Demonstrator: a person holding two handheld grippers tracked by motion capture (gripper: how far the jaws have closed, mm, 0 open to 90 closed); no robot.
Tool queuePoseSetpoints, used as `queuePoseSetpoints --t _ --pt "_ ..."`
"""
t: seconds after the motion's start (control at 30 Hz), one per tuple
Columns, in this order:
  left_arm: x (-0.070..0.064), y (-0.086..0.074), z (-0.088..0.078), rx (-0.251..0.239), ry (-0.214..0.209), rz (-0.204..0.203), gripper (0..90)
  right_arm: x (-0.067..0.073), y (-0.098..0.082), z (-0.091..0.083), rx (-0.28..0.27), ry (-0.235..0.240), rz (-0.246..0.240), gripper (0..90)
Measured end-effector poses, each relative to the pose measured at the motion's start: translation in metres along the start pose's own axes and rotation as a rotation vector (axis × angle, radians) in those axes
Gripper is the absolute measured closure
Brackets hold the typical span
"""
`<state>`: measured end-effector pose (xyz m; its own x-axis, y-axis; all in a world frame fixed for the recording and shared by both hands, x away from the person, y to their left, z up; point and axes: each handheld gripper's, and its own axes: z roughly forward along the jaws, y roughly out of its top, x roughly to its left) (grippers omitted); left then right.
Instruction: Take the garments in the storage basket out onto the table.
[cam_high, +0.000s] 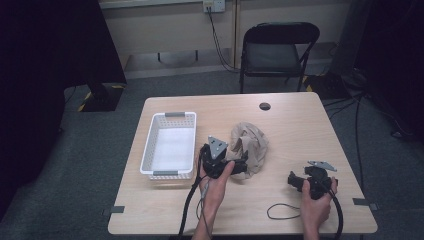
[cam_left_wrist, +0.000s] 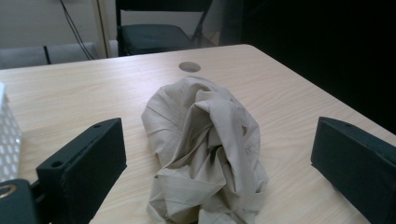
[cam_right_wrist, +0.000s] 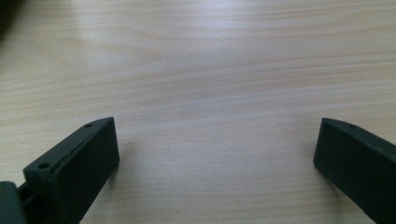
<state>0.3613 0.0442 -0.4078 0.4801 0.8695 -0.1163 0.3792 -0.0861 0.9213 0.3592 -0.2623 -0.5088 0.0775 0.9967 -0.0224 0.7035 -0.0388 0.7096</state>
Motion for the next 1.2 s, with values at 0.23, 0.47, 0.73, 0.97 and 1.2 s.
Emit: queuePoseSetpoints --t 0.23,0.47,0.73,0.97,1.2 --pt "-0.001 -0.009 -0.011 -0.024 0.035 0.012 2.7 0.0 0.0 0.0 0.0 0.0 0.0 0.0" --pt "0.002 -0.02 -0.019 0.001 0.022 -0.011 3.0 0.0 0.0 0.0 0.0 0.0 0.0 0.0" --pt "0.0 -0.024 -0.029 -0.011 0.026 0.004 3.0 0.0 0.0 0.0 0.0 0.0 0.0 0.0" --pt "0.003 -0.034 -0.039 -0.018 0.06 0.016 1.9 0.0 0.0 0.0 0.0 0.0 0.0 0.0" --pt "0.007 -0.036 -0.045 -0.003 0.081 0.017 1.9 0.0 0.0 0.0 0.0 0.0 0.0 0.0"
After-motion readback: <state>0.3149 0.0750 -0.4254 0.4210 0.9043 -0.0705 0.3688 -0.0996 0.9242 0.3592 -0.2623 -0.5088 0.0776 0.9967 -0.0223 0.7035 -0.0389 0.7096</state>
